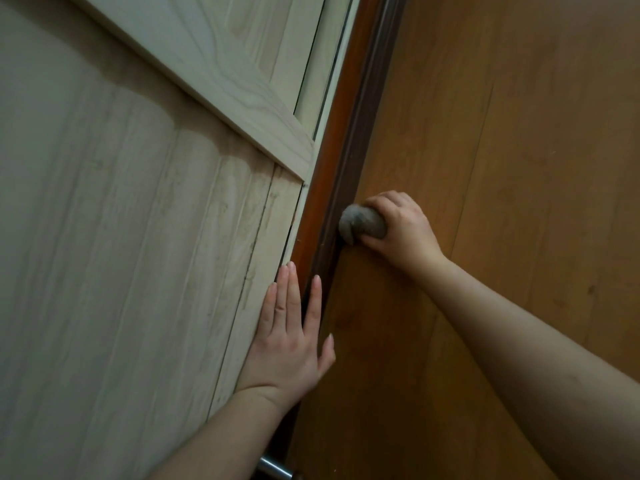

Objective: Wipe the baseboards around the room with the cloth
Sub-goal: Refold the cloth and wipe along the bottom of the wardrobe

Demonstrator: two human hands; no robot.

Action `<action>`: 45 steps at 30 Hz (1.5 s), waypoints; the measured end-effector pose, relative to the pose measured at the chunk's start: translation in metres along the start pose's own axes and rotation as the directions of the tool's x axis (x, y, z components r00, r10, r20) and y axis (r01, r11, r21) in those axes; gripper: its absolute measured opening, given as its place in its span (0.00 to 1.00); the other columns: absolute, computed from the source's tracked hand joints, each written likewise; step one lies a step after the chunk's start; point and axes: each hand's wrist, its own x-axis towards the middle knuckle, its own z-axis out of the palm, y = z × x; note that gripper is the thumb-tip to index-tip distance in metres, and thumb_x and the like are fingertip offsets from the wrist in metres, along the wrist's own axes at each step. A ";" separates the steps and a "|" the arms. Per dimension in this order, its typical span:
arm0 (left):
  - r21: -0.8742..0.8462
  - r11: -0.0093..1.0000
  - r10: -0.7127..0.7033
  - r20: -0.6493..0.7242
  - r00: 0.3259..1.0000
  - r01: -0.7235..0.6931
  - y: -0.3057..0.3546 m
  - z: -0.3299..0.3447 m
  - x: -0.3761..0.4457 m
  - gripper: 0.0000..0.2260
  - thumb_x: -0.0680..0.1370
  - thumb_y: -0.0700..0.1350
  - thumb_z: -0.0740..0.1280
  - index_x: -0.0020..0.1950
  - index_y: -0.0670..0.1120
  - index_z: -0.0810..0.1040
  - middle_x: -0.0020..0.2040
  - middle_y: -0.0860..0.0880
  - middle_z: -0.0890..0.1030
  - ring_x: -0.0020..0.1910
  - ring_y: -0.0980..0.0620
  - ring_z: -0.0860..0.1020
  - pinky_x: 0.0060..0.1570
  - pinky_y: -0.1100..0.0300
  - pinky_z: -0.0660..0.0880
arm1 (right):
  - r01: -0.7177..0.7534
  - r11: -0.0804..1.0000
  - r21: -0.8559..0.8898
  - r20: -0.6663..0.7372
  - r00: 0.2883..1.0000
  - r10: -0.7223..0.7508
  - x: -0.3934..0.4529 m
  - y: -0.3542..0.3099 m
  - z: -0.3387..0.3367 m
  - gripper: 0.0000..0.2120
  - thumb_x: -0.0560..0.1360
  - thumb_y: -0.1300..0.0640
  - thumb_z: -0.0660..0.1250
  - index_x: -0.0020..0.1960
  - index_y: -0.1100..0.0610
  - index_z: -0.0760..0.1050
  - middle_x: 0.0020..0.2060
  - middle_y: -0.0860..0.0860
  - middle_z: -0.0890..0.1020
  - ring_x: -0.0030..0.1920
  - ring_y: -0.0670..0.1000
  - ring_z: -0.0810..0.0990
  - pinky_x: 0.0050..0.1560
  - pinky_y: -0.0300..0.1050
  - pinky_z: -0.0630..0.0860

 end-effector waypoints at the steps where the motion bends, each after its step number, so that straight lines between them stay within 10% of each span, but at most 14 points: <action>1: 0.002 1.000 0.000 0.002 1.000 0.000 0.000 0.000 0.000 0.36 0.80 0.59 0.50 0.80 0.37 0.50 0.78 0.28 0.46 0.79 0.33 0.48 0.78 0.41 0.44 | -0.105 0.994 0.041 -0.058 0.992 0.108 0.005 0.000 -0.001 0.25 0.71 0.53 0.76 0.66 0.55 0.75 0.60 0.51 0.77 0.61 0.51 0.74 0.62 0.47 0.72; 5: 0.017 1.000 -0.002 0.012 1.000 0.002 0.001 -0.001 0.001 0.36 0.80 0.59 0.50 0.80 0.36 0.51 0.78 0.27 0.46 0.79 0.33 0.48 0.78 0.42 0.43 | -0.265 0.936 0.233 -0.061 0.956 0.287 0.010 -0.007 -0.008 0.27 0.71 0.47 0.75 0.67 0.50 0.71 0.61 0.46 0.75 0.62 0.46 0.72 0.61 0.44 0.71; 23: 0.088 0.995 -0.055 0.108 0.993 0.046 0.001 -0.004 0.005 0.47 0.76 0.67 0.52 0.77 0.28 0.47 0.77 0.27 0.46 0.79 0.33 0.47 0.78 0.43 0.41 | 0.122 0.987 0.101 -0.061 0.991 -0.117 -0.085 -0.060 0.031 0.22 0.69 0.51 0.73 0.61 0.58 0.78 0.56 0.55 0.77 0.59 0.51 0.72 0.57 0.41 0.70; 29: 0.057 0.998 -0.043 0.102 0.994 0.038 0.000 -0.004 0.002 0.42 0.78 0.64 0.48 0.79 0.31 0.49 0.78 0.27 0.47 0.79 0.33 0.48 0.78 0.43 0.42 | -0.009 0.982 0.190 -0.114 0.993 0.031 -0.032 -0.051 0.011 0.22 0.69 0.51 0.72 0.61 0.57 0.76 0.57 0.53 0.74 0.59 0.47 0.67 0.56 0.35 0.67; 37: 0.004 1.000 -0.012 0.082 0.997 0.012 -0.001 -0.003 0.001 0.41 0.79 0.65 0.47 0.80 0.34 0.49 0.78 0.28 0.46 0.79 0.33 0.48 0.78 0.43 0.44 | -0.334 0.909 0.248 -0.161 0.912 0.379 0.141 0.002 -0.068 0.22 0.75 0.53 0.72 0.66 0.52 0.71 0.63 0.51 0.71 0.64 0.52 0.70 0.67 0.53 0.73; 45: -0.023 1.000 0.004 0.087 0.996 -0.002 -0.002 -0.003 0.001 0.41 0.78 0.65 0.50 0.80 0.36 0.51 0.78 0.28 0.47 0.79 0.33 0.49 0.78 0.42 0.42 | -0.222 0.945 0.239 -0.125 0.958 0.257 0.088 0.002 -0.062 0.20 0.74 0.51 0.73 0.64 0.48 0.72 0.59 0.44 0.70 0.62 0.48 0.71 0.62 0.47 0.73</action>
